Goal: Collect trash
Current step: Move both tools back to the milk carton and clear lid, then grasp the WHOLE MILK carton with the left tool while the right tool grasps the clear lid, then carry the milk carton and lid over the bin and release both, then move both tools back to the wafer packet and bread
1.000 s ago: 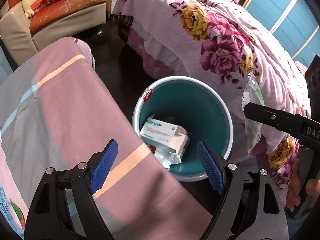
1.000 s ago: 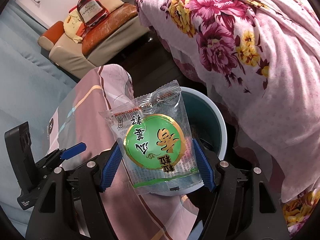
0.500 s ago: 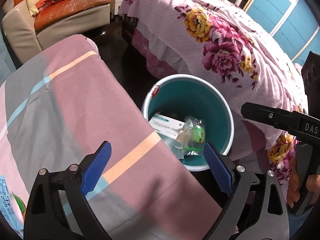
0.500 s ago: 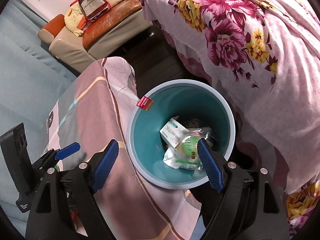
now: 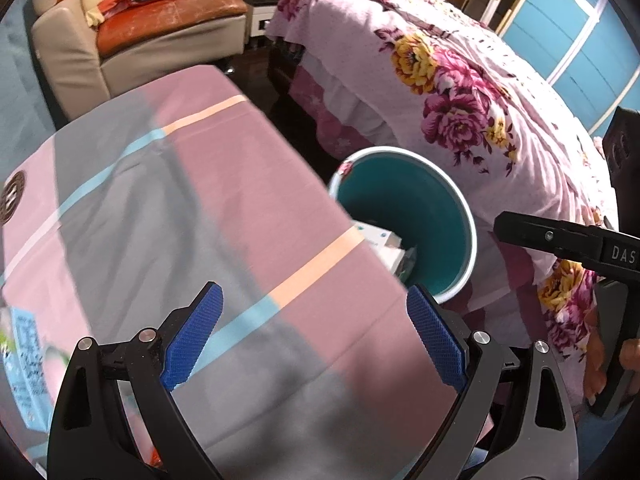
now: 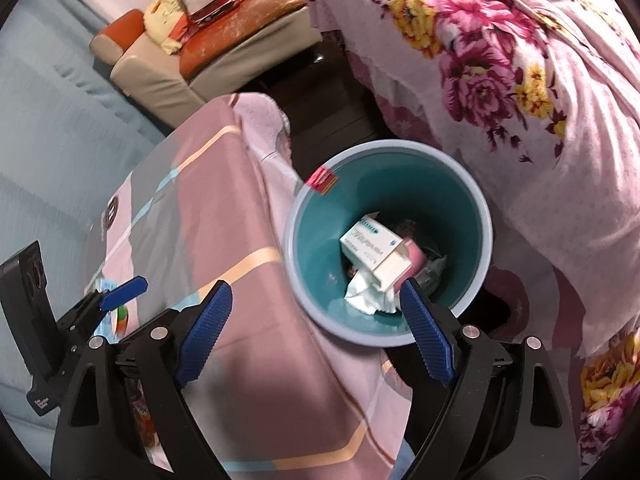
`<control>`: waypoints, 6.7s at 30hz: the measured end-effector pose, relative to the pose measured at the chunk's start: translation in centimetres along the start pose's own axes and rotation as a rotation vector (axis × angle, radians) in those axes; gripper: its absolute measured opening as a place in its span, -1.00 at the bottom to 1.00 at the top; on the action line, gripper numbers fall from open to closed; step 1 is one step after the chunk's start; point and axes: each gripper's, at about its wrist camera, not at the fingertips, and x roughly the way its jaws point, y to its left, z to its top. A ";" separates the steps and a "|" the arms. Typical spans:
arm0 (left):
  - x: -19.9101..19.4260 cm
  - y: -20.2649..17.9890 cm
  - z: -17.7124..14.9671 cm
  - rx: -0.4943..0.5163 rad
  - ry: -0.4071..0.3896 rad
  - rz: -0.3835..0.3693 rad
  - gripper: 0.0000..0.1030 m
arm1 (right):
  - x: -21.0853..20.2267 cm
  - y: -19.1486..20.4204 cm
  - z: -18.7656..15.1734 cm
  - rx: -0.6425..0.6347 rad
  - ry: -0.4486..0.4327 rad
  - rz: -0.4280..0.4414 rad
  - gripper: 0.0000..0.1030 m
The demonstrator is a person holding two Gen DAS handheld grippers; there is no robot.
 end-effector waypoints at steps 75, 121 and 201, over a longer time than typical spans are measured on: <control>-5.9 26.5 -11.5 -0.375 -0.022 0.151 0.56 | 13.8 26.9 -3.9 -0.328 0.221 0.095 -0.91; -2.9 3.5 -1.5 -0.024 -0.038 0.116 -0.01 | 1.5 5.8 -0.1 -0.027 -0.084 0.156 -0.91; 5.0 -4.1 3.9 0.032 0.023 -0.031 0.79 | -0.1 -4.0 3.5 0.072 -0.133 -0.053 0.34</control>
